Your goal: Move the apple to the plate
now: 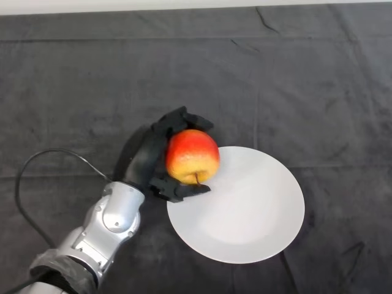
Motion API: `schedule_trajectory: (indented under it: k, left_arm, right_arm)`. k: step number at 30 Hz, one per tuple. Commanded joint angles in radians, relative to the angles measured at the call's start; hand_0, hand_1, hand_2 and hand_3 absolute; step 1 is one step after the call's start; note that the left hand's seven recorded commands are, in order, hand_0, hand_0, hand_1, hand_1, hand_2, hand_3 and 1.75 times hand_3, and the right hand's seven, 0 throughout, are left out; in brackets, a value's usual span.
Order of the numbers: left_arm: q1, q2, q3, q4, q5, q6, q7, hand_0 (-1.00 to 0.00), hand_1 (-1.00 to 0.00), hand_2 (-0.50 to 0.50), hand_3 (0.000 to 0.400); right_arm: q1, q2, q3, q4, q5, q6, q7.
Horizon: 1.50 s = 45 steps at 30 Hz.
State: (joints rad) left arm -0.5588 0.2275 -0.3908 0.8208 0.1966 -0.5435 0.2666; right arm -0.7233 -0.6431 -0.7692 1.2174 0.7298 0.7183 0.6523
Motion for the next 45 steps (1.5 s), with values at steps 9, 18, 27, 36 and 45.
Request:
schedule_trajectory:
  k: [9,18,27,36,45]
  left_arm:
    - [0.024,0.007,-0.133,-0.058,-0.019,0.025,0.052,-1.00,-0.95,-0.03,0.400]
    - [0.005,-0.005,-0.246,-0.019,-0.039,0.030,0.084,-1.00,-0.93,-0.04,0.400]
    - [-0.019,0.004,-0.317,0.029,-0.062,0.022,0.083,-0.81,-0.57,-0.12,0.323]
    - [-0.039,0.012,-0.348,0.062,-0.073,0.024,0.078,0.00,0.00,0.00,0.000]
    - [-0.046,0.033,-0.345,0.078,-0.079,0.016,0.074,0.00,0.00,0.00,0.000]
  right_arm:
    - [-0.005,-0.017,-0.0149,-0.014,0.0180,-0.005,0.0005]
    - [-0.006,-0.017,-0.0149,-0.014,0.0183,-0.005,0.0005]
    - [-0.006,-0.018,-0.0150,-0.012,0.0185,-0.005,0.0009]
    - [-0.007,-0.019,-0.0151,-0.011,0.0186,-0.004,0.0014]
    - [-0.007,-0.019,-0.0151,-0.009,0.0185,-0.004,0.0019]
